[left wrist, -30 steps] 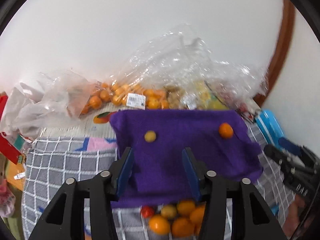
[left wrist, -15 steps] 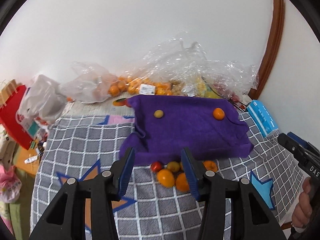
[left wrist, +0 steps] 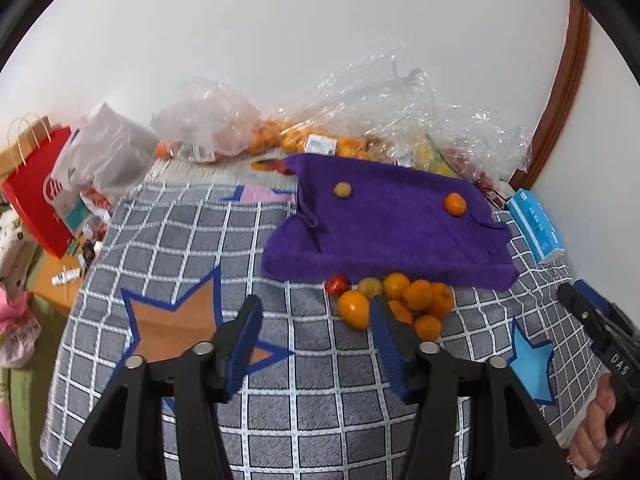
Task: Organize fruits
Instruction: 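Lift both grippers off the towel and back toward the fruit cluster, then grasp another orange from the cluster with the right gripper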
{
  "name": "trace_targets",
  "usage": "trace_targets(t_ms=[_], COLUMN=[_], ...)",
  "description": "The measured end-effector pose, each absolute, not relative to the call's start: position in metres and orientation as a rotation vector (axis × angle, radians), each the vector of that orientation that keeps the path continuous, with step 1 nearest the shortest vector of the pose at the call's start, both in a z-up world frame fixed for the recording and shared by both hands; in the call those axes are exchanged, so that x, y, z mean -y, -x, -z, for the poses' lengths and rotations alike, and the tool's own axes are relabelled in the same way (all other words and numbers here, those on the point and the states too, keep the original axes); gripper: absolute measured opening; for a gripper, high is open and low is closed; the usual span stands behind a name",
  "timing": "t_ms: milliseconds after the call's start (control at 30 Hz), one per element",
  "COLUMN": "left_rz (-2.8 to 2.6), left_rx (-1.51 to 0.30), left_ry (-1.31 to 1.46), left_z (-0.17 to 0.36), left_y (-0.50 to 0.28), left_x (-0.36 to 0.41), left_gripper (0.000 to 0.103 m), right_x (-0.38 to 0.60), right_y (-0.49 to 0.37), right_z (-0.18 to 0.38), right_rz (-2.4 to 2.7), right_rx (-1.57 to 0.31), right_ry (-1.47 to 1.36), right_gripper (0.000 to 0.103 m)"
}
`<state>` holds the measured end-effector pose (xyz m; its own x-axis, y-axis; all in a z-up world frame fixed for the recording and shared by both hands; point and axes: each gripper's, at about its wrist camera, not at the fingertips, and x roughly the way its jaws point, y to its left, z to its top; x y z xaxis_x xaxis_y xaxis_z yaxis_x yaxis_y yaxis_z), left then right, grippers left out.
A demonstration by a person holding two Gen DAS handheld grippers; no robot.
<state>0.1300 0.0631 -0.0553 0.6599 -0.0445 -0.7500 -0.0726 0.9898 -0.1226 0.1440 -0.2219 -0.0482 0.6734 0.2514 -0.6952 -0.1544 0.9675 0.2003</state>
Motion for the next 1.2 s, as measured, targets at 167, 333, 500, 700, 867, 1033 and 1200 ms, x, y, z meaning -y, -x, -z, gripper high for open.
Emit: trace_targets(t_ms=[167, 333, 500, 700, 867, 1033, 1200], left_rz=[-0.023, 0.003, 0.001, 0.006, 0.025, 0.033, 0.027], left_rx=[-0.855, -0.887, -0.902, -0.916, -0.927, -0.94, -0.957], left_ry=[0.143, 0.191, 0.186, 0.194, 0.222, 0.246, 0.276], left_z=[0.073, 0.093, 0.106, 0.115, 0.123, 0.131, 0.138], left_y=[-0.125, -0.128, -0.129, -0.133, -0.136, -0.137, -0.137], left_x=[-0.067, -0.08, -0.091, -0.108, -0.121, -0.135, -0.144], left_gripper=[0.067, 0.067, 0.067, 0.067, 0.067, 0.067, 0.067], right_x=[0.207, 0.188, 0.161, 0.121, 0.098, 0.09, 0.082], right_y=[-0.143, -0.146, -0.16, -0.18, -0.193, -0.2, -0.203], right_z=[0.076, 0.092, 0.097, 0.101, 0.111, 0.125, 0.13], right_rz=[-0.244, -0.275, -0.315, -0.364, -0.355, -0.345, -0.328], right_rx=[-0.846, -0.865, -0.869, -0.882, -0.902, -0.935, -0.926], right_ry=[-0.106, -0.089, -0.071, -0.012, 0.043, 0.086, 0.135], right_gripper=[0.059, 0.055, 0.046, 0.038, 0.038, 0.037, 0.034])
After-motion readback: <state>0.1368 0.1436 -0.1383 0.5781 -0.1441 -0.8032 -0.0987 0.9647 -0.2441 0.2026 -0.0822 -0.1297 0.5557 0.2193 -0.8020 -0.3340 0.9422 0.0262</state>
